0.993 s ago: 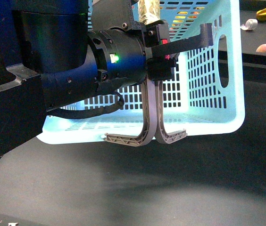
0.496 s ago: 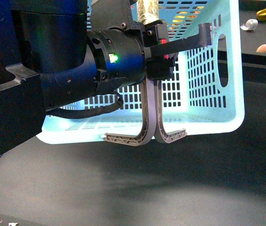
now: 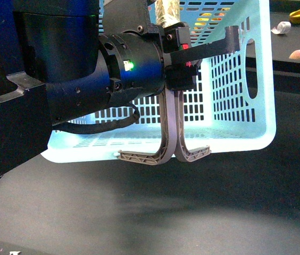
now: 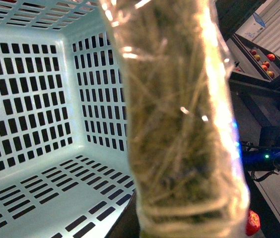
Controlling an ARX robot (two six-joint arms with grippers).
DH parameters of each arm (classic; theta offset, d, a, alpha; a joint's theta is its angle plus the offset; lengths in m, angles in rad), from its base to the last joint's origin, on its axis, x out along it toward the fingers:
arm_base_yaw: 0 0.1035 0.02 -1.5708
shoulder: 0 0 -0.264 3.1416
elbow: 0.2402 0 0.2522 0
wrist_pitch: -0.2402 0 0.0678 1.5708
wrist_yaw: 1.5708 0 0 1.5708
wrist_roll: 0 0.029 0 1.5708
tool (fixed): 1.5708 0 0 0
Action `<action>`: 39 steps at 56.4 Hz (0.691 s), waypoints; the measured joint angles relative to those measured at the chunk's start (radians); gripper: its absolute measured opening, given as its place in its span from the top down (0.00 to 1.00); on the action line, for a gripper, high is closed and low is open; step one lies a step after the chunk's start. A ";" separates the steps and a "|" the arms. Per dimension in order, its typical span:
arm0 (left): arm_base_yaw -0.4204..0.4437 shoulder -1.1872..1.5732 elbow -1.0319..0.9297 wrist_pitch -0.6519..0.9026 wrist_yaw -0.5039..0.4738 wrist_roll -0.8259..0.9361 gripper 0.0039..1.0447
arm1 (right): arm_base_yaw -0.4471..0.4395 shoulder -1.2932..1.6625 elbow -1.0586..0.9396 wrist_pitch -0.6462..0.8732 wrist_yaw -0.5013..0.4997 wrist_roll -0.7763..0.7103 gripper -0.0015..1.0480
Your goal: Pick mango with right arm and hold basket with left
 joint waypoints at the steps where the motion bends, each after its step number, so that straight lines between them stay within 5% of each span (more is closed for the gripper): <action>1: 0.000 0.000 0.000 0.000 0.000 0.000 0.96 | -0.002 0.005 0.005 -0.003 0.000 0.005 0.08; 39: 0.000 0.000 0.000 0.000 0.000 0.000 0.96 | -0.002 0.067 0.046 0.000 -0.019 0.081 0.08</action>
